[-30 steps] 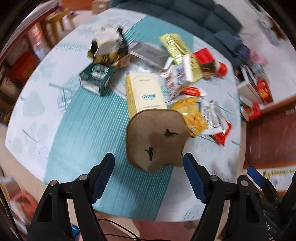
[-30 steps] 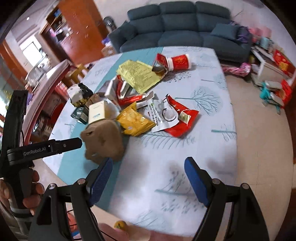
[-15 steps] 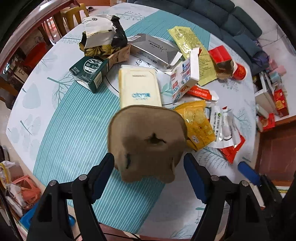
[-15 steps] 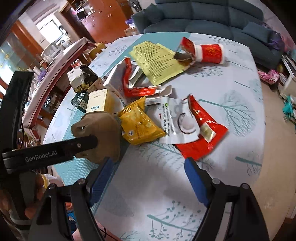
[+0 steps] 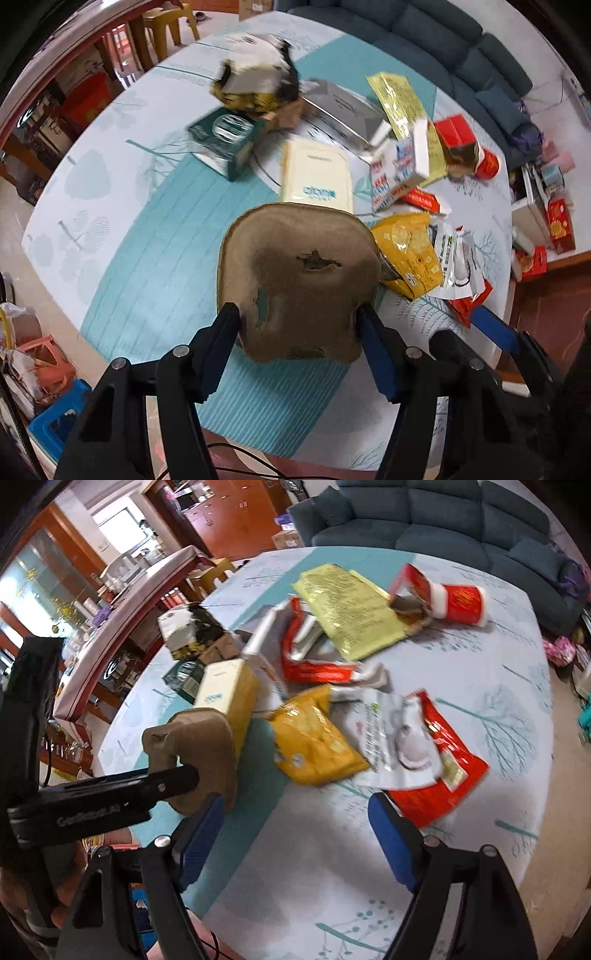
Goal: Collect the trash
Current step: 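Grasp the brown pulp tray with the left tool while the right tool grasps the yellow toothpaste box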
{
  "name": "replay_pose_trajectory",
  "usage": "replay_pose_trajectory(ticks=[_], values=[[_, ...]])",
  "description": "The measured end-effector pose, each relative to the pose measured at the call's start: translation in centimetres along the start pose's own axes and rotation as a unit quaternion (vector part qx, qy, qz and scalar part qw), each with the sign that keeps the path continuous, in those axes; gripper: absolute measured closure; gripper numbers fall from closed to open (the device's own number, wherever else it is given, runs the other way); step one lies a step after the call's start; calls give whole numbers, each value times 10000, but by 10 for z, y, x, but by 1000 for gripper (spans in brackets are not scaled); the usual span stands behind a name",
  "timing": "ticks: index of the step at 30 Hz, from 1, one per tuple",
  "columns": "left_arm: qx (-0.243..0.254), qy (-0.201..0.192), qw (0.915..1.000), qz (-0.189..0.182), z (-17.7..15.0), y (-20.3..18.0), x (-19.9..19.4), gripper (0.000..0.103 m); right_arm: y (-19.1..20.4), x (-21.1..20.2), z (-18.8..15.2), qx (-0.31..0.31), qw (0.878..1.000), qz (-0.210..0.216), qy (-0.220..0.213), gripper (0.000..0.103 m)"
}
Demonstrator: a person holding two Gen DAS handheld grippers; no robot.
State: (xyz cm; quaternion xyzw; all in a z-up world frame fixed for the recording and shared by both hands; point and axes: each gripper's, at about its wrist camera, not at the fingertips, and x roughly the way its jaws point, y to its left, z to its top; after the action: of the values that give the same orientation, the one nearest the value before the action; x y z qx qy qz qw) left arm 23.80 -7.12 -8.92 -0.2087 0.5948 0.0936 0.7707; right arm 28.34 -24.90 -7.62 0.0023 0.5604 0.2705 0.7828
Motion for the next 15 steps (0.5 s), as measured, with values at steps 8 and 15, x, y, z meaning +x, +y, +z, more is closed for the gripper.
replay_pose_trajectory(ticks=[8,15], values=[[-518,-329,9981,59,-7,55,-32,40,37,26,31,-208,9995,243,60,23],[-990,-556,9931,298,-15,100,-50,40,65,65,57,-118,9989,296,331,23]])
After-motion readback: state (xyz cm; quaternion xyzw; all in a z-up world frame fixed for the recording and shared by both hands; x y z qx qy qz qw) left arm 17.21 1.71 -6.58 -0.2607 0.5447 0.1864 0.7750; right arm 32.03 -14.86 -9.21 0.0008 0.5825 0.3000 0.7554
